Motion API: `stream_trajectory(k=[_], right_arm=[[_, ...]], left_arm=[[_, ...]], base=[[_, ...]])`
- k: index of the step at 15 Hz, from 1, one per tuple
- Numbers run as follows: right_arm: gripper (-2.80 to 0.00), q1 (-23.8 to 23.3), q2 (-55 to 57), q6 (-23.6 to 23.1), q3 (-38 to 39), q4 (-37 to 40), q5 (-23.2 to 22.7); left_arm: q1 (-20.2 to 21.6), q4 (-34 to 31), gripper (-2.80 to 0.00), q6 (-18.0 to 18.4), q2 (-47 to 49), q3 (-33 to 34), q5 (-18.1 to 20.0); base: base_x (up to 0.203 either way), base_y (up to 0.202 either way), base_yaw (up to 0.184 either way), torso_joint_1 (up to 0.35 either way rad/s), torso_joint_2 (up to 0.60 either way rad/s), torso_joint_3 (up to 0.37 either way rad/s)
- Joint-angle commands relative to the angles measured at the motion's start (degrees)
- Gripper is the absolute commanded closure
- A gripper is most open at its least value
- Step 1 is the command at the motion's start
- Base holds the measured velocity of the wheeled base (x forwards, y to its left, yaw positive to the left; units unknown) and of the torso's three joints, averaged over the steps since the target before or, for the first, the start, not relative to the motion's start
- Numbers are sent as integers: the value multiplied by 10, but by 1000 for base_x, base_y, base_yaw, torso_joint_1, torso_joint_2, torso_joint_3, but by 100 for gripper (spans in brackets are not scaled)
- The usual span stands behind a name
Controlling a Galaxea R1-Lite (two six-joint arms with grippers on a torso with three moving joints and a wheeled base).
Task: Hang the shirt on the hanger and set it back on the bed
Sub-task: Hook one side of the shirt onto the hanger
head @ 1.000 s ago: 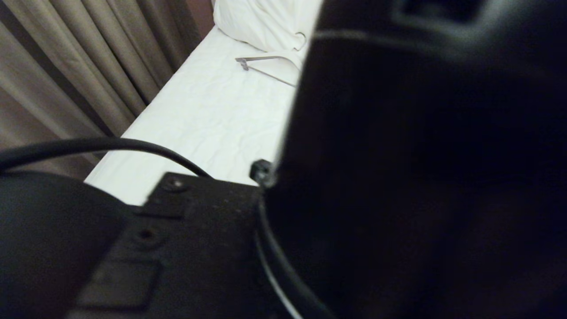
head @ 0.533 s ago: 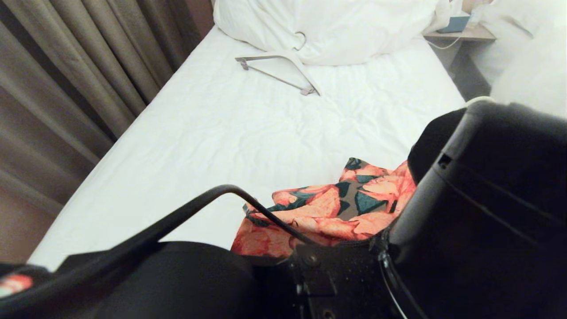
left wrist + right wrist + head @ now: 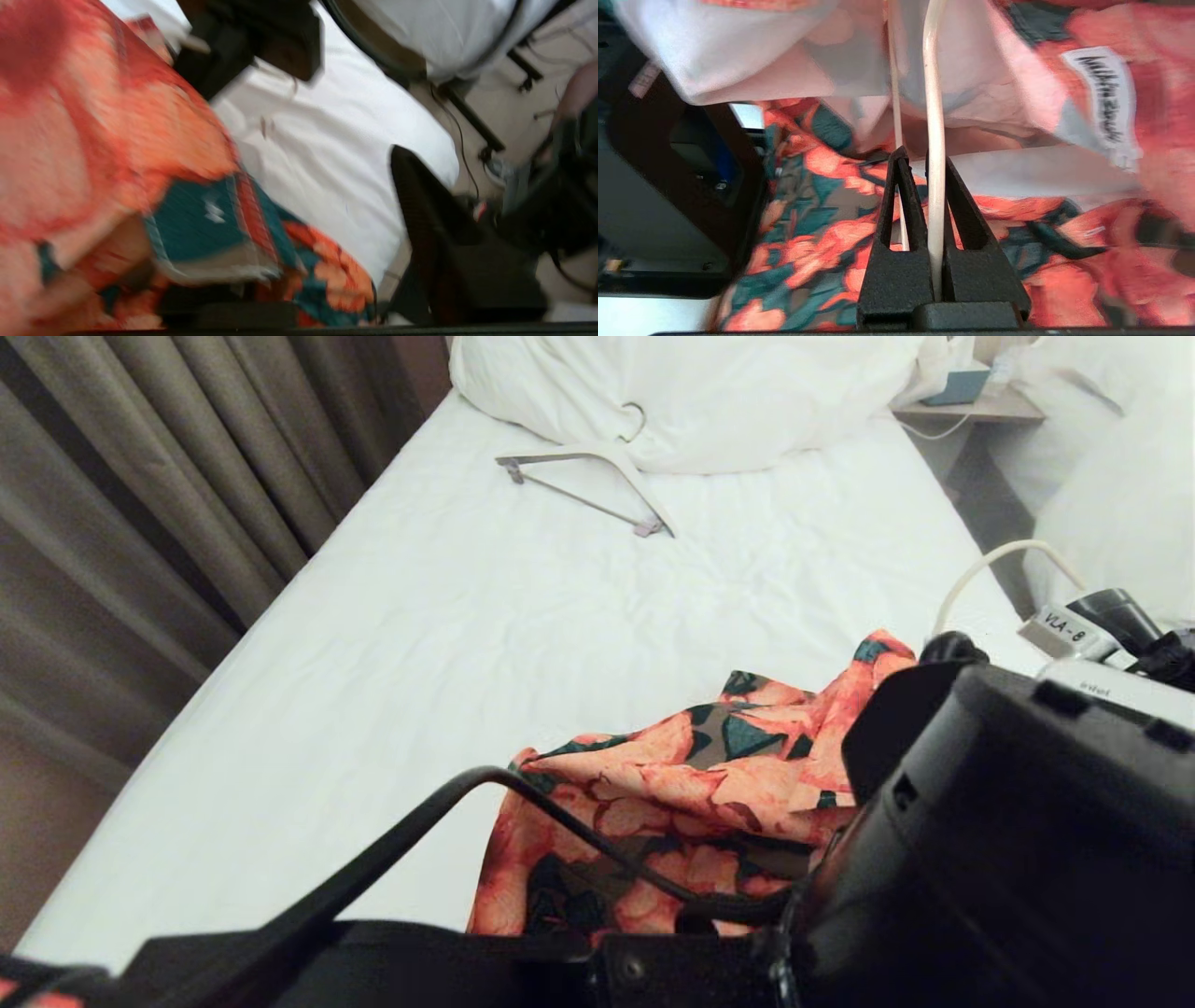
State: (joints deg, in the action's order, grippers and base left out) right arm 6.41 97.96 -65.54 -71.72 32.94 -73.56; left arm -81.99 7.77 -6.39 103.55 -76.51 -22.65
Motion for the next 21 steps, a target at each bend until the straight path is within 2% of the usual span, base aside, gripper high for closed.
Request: stream_trajectory(k=[1,6,9,12,18,19,21], right_arm=[[0,-1,6,-3,-2,-7,-4],[0,-9,5,-2,-8,-9,-4],[0,-9,3,-1,-15,-9,-4],[0,-9,2,-1,-17,-8,-4],[0,-9,-1,-1,-14,-8,-4],[0,-10,-4,-1,-12,-7,-4],[0,-9,-14,0,-7,-5,-4]], left_arm=[[-14,0,-280,0,-16,25,-2],[-33,3,-280,-6,-49,142,1],[-34,46,-280,-7,-62,211,0],[-23,58,-280,-11,-92,256,-1],[79,57,-280,-6,-160,279,1],[101,57,-280,-5,-160,276,10],[153,58,-280,-3,-155,265,66]], base=[[0,0,0,0,0,0],[0,0,0,0,0,0],[0,0,0,0,0,0],[0,0,0,0,0,0],[0,0,0,0,0,0],[0,0,0,0,0,0],[0,0,0,0,0,0]])
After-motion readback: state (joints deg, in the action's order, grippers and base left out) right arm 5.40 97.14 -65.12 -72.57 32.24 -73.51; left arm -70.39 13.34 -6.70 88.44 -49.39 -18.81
